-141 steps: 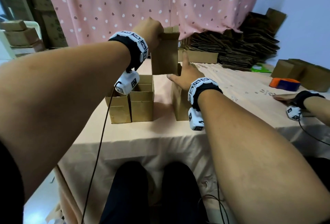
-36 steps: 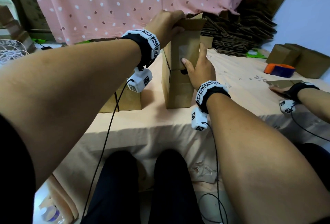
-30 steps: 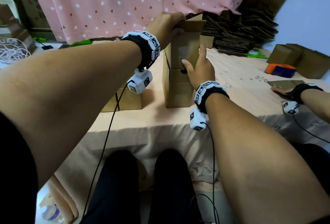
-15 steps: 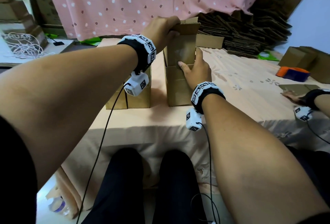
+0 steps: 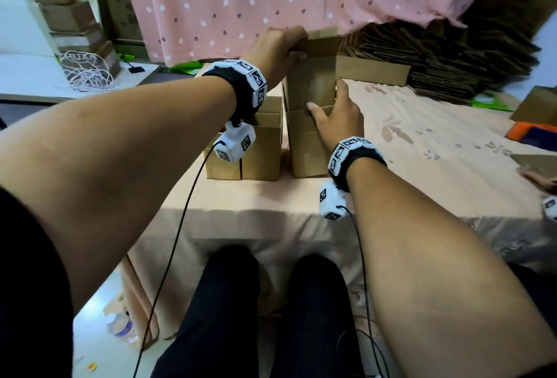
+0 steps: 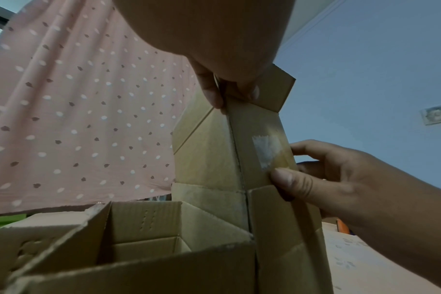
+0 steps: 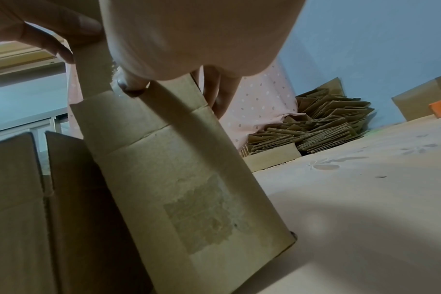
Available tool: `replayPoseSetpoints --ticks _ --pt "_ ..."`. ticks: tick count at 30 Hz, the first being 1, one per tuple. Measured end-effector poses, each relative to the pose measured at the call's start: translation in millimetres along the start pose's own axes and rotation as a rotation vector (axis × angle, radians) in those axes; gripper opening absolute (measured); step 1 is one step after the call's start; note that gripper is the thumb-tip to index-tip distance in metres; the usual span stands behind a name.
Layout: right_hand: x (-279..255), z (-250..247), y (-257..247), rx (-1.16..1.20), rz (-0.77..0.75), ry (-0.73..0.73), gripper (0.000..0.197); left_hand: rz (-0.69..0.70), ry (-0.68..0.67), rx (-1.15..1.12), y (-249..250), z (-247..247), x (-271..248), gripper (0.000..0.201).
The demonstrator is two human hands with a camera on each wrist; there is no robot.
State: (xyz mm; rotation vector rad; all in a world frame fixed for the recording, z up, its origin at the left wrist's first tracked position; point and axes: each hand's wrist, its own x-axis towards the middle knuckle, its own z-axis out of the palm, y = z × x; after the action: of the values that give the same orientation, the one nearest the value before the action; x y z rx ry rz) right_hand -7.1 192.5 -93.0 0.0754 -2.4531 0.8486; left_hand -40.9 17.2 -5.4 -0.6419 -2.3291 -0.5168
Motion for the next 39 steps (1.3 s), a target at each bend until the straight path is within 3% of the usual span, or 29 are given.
replayPoseSetpoints --ticks 12,19,24,28,31,33,36,39 --pt "4 9 10 -0.004 0.001 0.003 0.075 0.013 0.017 -0.005 6 3 -8 0.028" --pt "19 7 19 0.060 -0.045 0.013 0.071 0.209 0.113 0.113 6 9 -12 0.028" --pt "30 -7 14 0.247 -0.085 0.129 0.073 0.206 0.098 0.021 6 13 -16 0.038" --pt "38 -15 7 0.493 0.017 0.195 0.064 -0.026 0.109 -0.225 15 19 -21 0.064" --pt "48 -22 0 0.784 0.176 0.206 0.056 -0.342 0.170 -0.442 27 20 -13 0.064" --pt "58 -27 -3 0.928 0.241 0.155 0.063 -0.530 0.131 -0.647 35 19 -6 0.069" --pt "72 -33 -4 0.987 0.327 0.060 0.072 -0.693 0.093 -1.028 53 13 -4 0.059" --pt "90 -37 -3 1.039 0.326 -0.010 0.073 -0.815 0.105 -1.083 65 11 0 0.055"
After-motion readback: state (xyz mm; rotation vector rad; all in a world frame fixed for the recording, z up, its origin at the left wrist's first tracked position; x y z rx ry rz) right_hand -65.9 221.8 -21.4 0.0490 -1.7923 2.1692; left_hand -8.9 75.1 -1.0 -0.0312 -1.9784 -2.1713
